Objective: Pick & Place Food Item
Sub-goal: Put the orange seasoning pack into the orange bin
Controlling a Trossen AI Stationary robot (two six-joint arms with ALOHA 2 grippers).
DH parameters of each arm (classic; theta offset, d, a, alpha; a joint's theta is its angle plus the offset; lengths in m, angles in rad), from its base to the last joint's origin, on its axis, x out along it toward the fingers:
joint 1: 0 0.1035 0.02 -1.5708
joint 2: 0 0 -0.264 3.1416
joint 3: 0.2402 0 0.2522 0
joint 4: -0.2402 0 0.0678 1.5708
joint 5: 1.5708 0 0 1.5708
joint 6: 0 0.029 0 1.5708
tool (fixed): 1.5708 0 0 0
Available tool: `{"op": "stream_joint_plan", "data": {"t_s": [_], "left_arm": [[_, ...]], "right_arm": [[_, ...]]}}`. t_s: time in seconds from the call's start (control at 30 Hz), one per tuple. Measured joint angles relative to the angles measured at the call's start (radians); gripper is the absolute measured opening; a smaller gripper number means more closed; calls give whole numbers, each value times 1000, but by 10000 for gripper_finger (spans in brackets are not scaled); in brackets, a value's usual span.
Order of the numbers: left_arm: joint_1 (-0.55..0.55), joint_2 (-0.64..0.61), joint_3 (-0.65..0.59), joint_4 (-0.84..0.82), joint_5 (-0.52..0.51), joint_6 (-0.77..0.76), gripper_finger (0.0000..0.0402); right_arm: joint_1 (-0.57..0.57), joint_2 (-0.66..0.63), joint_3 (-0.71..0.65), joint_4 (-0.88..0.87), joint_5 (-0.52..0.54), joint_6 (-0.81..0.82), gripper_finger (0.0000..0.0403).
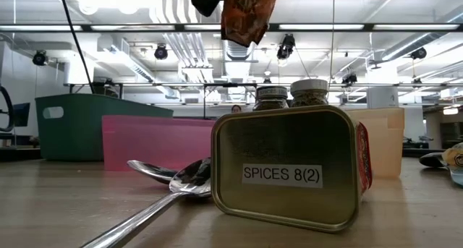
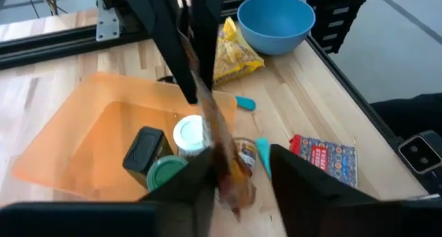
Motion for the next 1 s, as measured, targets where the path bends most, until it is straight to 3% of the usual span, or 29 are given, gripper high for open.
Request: {"op": "stream_joint_plan", "data": {"t_s": [0.17,0.37,0.6,0.77,1.0], "left_arm": [[-1,-17,0,-9,-4,-4,202],[-1,-51,0,-112,-59,-34,247],[-6,-125,-65,-217,-58,-98,257],[-7,-220,-184,-150,-59,-157,258],[-7,-361,-354,13,-78,-212,258]], "right_arm": [[0,-9,0,-2,1,17,8],[1,-29,0,-68,55,63,8],[2,-69,-2,-219,128,149,8],[-10,-116,-37,-322,192,224,8],[-80,-191,-166,-331,205,298,8]]}}
